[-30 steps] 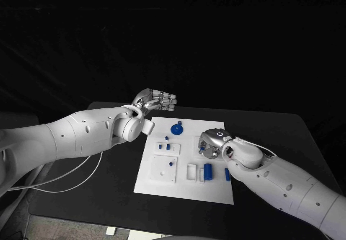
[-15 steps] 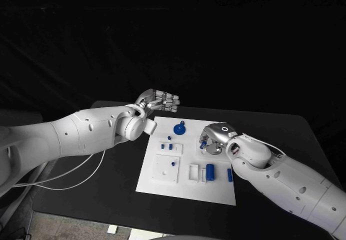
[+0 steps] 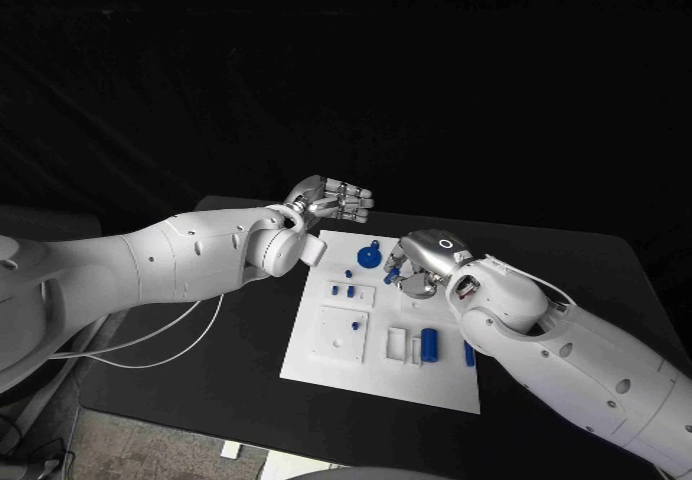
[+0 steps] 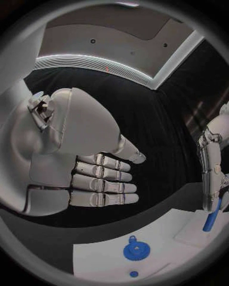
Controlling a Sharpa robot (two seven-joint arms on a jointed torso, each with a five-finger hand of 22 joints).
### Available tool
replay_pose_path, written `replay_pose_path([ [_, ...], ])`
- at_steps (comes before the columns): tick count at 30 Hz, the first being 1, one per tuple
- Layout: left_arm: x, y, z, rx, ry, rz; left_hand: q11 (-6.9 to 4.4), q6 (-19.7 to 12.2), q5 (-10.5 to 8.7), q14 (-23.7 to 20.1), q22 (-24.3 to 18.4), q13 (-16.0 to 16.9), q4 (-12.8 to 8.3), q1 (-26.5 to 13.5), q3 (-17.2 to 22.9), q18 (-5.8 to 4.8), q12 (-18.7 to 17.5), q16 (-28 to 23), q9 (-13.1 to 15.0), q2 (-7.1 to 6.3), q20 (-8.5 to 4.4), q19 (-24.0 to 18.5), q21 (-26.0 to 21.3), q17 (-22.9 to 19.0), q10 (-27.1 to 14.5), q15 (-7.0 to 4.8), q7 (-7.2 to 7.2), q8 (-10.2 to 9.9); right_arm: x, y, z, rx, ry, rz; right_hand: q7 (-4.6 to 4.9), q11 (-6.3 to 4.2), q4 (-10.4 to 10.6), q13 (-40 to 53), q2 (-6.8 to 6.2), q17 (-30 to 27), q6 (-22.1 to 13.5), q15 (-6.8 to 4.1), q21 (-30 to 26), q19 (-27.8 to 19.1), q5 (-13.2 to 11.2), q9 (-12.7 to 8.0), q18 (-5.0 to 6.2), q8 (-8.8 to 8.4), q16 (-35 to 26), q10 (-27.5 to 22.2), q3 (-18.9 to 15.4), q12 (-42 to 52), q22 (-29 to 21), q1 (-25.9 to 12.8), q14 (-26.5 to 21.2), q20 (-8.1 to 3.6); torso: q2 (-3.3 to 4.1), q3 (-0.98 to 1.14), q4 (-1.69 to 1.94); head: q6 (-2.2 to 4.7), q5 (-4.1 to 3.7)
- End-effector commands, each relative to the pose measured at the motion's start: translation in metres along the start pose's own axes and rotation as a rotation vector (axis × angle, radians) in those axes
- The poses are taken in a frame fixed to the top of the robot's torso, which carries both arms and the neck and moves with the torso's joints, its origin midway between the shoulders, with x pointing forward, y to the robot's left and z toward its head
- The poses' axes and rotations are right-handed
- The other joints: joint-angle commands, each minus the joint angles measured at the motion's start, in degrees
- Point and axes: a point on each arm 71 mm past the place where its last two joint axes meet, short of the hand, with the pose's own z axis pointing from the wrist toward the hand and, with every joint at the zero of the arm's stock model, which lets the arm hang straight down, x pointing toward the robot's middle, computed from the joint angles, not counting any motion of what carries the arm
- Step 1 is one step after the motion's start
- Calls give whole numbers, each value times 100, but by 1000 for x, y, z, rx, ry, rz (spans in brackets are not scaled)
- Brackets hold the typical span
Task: Assemble the parts on the task board
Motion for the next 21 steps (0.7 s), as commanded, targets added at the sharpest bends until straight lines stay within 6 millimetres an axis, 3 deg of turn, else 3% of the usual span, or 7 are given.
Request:
replay_pose_path([
  [1,6,-2,3,18,15,8,-8,16,-24,-6,-10,-6,16,-38,-27,6,-25,-37,-4,26,25,33,-4,-6,-16,-9,-5,-14,3,14,3,-41,15,13,8,-186,-3,9,32,1,42,-38,-32,71,32,4,110,3,-15,349,18,39,9,11,16,-54,-4,-4,24,-11,113],
  [5,9,-3,4,31,25,9,-6,14,-35,-6,-90,-6,76,-6,-89,4,-24,-37,-5,25,27,55,-10,-6,-17,-8,-2,-14,10,31,7,-83,33,16,6,-187,-5,9,33,-1,44,-39,-53,84,106,8,111,4,-21,355,19,39,23,-8,21,-55,1,-9,14,-34,224],
  [9,8,-4,5,42,19,13,-8,14,-36,0,-187,-6,124,22,-144,2,-24,-37,-4,10,28,79,-11,-4,-12,-9,0,-12,19,48,9,-123,51,14,7,-187,-4,9,38,-1,43,-39,-60,87,114,9,111,4,-23,353,21,39,28,-14,20,-55,13,14,-18,-36,309],
  [15,9,-5,6,50,1,18,-12,20,-29,12,-207,-6,129,29,-143,4,-24,-37,-4,16,22,92,-4,-5,-2,-14,-4,-13,35,69,10,-177,83,1,7,-187,-3,9,42,-2,42,-39,-73,95,130,12,110,3,-25,353,22,39,35,-23,23,-55,25,-8,21,-48,369],
  [18,8,-6,7,52,-14,20,-14,23,-11,17,-213,-6,133,35,-135,5,-24,-36,-4,30,20,97,-1,-4,3,-16,-6,-13,43,77,10,-194,95,-2,6,-187,-5,9,47,-4,42,-40,-91,105,139,16,109,4,-29,353,25,38,46,-29,24,-56,26,2,26,-74,424],
  [21,8,-6,9,53,-25,19,-14,23,-11,17,-213,-6,133,35,-135,5,-24,-36,-4,30,20,97,-1,-4,3,-16,-6,-13,50,83,10,-204,104,-3,6,-187,-5,9,47,-4,42,-40,-91,105,139,16,109,4,-29,353,25,38,46,-29,24,-56,36,-9,53,-73,434],
])
